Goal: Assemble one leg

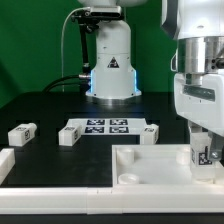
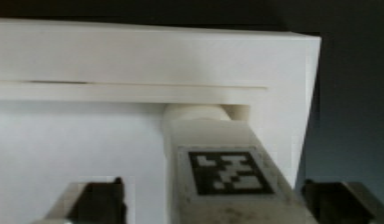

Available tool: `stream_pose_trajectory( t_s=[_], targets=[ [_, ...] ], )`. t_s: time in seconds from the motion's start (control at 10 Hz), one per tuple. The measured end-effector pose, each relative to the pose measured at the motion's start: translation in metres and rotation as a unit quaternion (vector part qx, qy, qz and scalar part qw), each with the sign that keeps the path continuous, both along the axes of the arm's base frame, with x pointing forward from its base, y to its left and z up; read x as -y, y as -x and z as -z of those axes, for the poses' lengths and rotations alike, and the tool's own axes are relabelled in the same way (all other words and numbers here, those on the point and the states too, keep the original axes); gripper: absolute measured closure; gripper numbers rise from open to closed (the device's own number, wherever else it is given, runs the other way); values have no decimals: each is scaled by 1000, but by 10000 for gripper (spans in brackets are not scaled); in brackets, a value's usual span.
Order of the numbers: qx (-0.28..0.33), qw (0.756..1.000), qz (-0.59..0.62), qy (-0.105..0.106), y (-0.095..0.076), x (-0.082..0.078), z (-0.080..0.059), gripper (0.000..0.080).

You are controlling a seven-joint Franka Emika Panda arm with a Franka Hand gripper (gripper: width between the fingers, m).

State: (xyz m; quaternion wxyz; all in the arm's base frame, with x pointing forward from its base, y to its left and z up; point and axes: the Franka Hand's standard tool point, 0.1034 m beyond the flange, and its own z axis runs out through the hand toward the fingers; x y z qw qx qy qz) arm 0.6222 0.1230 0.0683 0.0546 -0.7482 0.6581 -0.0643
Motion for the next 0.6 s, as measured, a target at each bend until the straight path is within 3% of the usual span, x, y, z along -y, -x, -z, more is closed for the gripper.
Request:
stream_pose_trajectory(
  t_s=[0.1,0.2,0.6],
  targets=[
    [7,1000,-9,1,-2,0,-1,242],
    [14,997,-75,15,-3,2,-2,166],
    [19,950,-306,61,-6,3,-3,151]
  ],
)
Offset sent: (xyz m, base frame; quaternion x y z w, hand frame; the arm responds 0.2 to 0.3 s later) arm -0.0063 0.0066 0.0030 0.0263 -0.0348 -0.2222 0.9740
